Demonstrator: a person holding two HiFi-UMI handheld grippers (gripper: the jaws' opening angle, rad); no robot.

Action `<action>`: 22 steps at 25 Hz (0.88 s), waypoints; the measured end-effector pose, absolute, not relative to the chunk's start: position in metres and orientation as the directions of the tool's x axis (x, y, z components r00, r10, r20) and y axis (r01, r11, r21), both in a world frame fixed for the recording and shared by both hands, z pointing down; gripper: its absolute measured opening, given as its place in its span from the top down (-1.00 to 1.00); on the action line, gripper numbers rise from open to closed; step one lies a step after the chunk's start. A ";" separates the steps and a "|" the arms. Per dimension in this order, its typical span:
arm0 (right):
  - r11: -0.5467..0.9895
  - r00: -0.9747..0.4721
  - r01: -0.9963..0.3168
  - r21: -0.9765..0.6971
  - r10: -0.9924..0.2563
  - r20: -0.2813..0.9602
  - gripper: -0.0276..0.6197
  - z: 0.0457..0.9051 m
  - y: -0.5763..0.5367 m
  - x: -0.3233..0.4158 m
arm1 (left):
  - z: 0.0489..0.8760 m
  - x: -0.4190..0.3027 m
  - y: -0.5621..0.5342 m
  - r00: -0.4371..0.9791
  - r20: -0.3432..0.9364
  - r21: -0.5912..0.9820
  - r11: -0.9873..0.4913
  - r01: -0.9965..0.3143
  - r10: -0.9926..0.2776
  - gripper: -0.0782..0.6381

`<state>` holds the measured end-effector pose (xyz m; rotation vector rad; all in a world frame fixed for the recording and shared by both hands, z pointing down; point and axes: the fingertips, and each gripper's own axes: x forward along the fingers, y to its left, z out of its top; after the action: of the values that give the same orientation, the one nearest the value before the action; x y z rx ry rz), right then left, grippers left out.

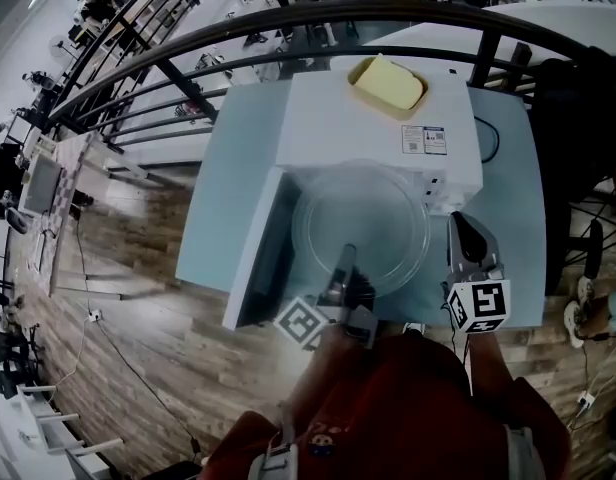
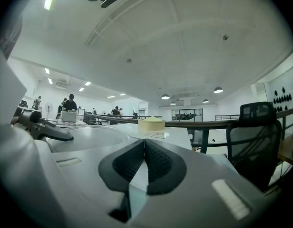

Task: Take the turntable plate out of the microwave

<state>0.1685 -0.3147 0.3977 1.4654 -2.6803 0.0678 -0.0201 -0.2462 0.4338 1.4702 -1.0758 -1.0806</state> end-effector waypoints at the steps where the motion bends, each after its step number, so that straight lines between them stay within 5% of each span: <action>1: 0.539 -0.536 -0.842 0.006 -0.839 0.095 0.91 0.397 -0.314 0.168 | 0.434 -0.020 -0.246 0.213 -0.105 0.987 -0.129 -0.100 -0.971 0.73; 22: 0.540 -0.537 -0.842 -0.001 -0.838 0.095 0.91 0.390 -0.305 0.166 | 0.425 -0.015 -0.240 0.243 -0.121 0.987 -0.143 -0.074 -0.963 0.73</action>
<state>0.1661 -0.3054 0.3901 1.4670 -2.6826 0.0709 -0.0149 -0.2403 0.4251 1.4779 -1.0270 -1.0786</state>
